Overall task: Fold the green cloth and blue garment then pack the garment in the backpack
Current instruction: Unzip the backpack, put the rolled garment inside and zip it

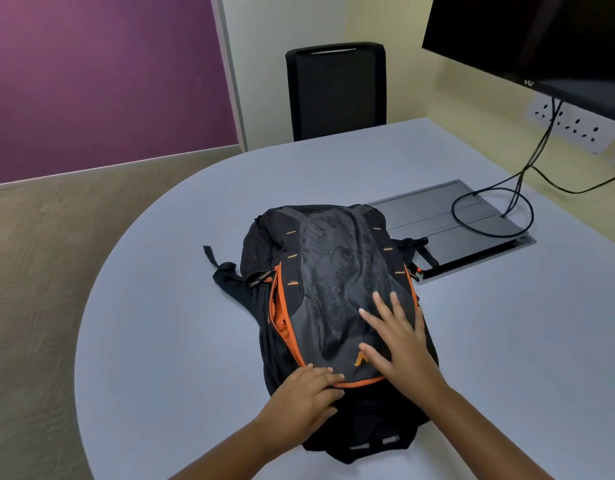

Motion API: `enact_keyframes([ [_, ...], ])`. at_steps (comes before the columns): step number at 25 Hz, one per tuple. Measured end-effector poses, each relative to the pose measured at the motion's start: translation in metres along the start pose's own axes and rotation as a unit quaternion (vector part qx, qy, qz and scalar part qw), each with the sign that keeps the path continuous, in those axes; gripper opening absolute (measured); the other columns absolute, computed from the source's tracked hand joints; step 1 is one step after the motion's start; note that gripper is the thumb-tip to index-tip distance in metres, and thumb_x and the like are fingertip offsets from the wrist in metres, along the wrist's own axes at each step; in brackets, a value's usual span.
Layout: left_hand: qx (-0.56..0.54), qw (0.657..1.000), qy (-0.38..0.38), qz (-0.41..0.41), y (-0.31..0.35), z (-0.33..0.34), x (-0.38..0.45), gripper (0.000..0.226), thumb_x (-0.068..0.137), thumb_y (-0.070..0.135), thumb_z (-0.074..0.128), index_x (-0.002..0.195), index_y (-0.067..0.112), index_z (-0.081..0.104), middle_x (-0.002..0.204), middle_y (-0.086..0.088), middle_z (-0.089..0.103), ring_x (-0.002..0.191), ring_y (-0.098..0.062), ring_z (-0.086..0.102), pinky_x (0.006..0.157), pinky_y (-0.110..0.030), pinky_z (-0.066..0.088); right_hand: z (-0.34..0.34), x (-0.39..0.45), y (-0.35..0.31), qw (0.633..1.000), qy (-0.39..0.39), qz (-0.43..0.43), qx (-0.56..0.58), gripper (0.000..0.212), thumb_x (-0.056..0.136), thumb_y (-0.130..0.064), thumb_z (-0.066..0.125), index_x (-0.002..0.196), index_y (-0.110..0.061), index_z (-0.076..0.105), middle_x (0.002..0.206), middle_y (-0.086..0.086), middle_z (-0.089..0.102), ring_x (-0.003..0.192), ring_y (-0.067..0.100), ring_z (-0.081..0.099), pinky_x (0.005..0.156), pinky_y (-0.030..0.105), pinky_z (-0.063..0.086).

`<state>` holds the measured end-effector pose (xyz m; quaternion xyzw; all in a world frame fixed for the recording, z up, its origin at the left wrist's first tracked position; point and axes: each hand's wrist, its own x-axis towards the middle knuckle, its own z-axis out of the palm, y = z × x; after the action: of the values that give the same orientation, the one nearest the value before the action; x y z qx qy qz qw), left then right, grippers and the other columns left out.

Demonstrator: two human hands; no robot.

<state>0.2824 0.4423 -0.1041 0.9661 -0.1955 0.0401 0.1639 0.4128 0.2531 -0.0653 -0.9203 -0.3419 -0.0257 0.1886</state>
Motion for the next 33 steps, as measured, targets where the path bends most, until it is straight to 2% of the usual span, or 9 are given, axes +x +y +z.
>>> enact_keyframes([
  [3, -0.020, 0.991, 0.113, -0.070, -0.033, -0.020, 0.004, 0.024, 0.087, 0.033, 0.050, 0.102, 0.021, 0.065, 0.110, 0.006, 0.064, 0.104, -0.009, 0.056, 0.091, -0.022, 0.039, -0.003, 0.039, -0.017, 0.998, -0.054, 0.022, -0.007, 0.067, 0.082, -0.064, 0.034, 0.144, -0.040, 0.023, 0.155, -0.012, -0.006, 0.142, 0.011, -0.020, 0.112, 0.058, -0.008],
  [7, -0.029, 0.965, 0.143, -0.216, -0.085, -0.050, 0.018, 0.030, 0.089, 0.034, 0.044, 0.105, 0.018, 0.063, 0.103, 0.003, 0.063, 0.094, -0.018, 0.060, 0.082, -0.032, 0.048, -0.001, 0.086, -0.031, 0.987, -0.146, 0.072, -0.002, 0.076, 0.084, -0.063, 0.046, 0.146, -0.044, 0.006, 0.157, -0.008, -0.014, 0.143, 0.022, -0.021, 0.109, 0.058, -0.011],
  [10, -0.054, 0.942, 0.156, -0.293, -0.113, -0.064, 0.038, 0.028, 0.091, 0.023, 0.052, 0.117, 0.017, 0.060, 0.113, 0.001, 0.062, 0.102, -0.019, 0.058, 0.088, -0.034, 0.048, 0.012, 0.092, -0.032, 0.974, -0.207, 0.090, -0.027, 0.079, 0.084, -0.066, 0.043, 0.145, -0.046, -0.003, 0.157, -0.006, -0.018, 0.144, 0.025, -0.019, 0.110, 0.063, -0.006],
  [13, -0.077, 0.927, 0.173, -0.323, -0.133, -0.072, 0.063, 0.028, 0.091, 0.015, 0.052, 0.118, 0.018, 0.060, 0.114, -0.001, 0.064, 0.104, -0.019, 0.058, 0.089, -0.034, 0.047, 0.020, 0.089, -0.030, 0.974, -0.204, 0.088, -0.049, 0.082, 0.083, -0.067, 0.042, 0.144, -0.046, -0.009, 0.156, -0.006, -0.022, 0.143, 0.025, -0.020, 0.110, 0.063, -0.005],
  [19, -0.149, 0.914, 0.117, -0.358, -0.155, -0.073, 0.095, 0.030, 0.087, 0.015, 0.059, 0.117, 0.016, 0.056, 0.106, 0.000, 0.066, 0.103, -0.016, 0.060, 0.091, -0.036, 0.049, 0.021, 0.089, -0.029, 0.972, -0.207, 0.087, -0.062, 0.084, 0.083, -0.068, 0.042, 0.142, -0.047, -0.014, 0.154, -0.007, -0.025, 0.143, 0.023, -0.022, 0.110, 0.061, -0.005],
  [22, -0.167, 0.906, 0.115, -0.372, -0.158, -0.072, 0.098, 0.022, 0.087, 0.014, 0.060, 0.109, 0.015, 0.059, 0.090, 0.004, 0.061, 0.088, -0.012, 0.058, 0.082, -0.030, 0.048, 0.021, 0.088, -0.029, 0.973, -0.205, 0.087, -0.064, 0.085, 0.083, -0.068, 0.042, 0.141, -0.047, -0.015, 0.154, -0.008, -0.026, 0.143, 0.023, -0.022, 0.111, 0.062, -0.005],
  [27, -0.143, 0.897, 0.116, -0.402, -0.157, -0.069, 0.091, 0.011, 0.088, 0.021, 0.059, 0.086, 0.013, 0.065, 0.090, 0.001, 0.057, 0.074, -0.013, 0.055, 0.068, -0.028, 0.046, 0.024, 0.088, -0.036, 0.973, -0.189, 0.098, -0.089, 0.087, 0.078, -0.074, 0.039, 0.137, -0.048, -0.020, 0.154, -0.007, -0.025, 0.144, 0.024, -0.019, 0.110, 0.063, -0.002],
  [31, -0.173, 0.892, 0.105, -0.403, -0.157, -0.072, 0.082, 0.007, 0.088, 0.015, 0.058, 0.084, 0.010, 0.061, 0.083, -0.002, 0.064, 0.074, -0.016, 0.060, 0.075, -0.038, 0.053, 0.024, 0.090, -0.048, 0.969, -0.190, 0.121, -0.103, 0.087, 0.079, -0.075, 0.037, 0.144, -0.044, -0.011, 0.157, -0.005, -0.017, 0.145, 0.026, -0.013, 0.108, 0.067, 0.001],
  [33, -0.160, 0.899, 0.088, -0.398, -0.158, -0.076, 0.078, 0.005, 0.088, 0.013, 0.056, 0.089, 0.012, 0.061, 0.087, -0.003, 0.066, 0.079, -0.018, 0.062, 0.076, -0.038, 0.053, 0.025, 0.087, -0.059, 0.983, -0.096, 0.100, -0.123, 0.074, 0.082, -0.069, 0.034, 0.147, -0.038, 0.016, 0.158, -0.003, 0.010, 0.145, 0.027, 0.011, 0.104, 0.071, 0.009],
])
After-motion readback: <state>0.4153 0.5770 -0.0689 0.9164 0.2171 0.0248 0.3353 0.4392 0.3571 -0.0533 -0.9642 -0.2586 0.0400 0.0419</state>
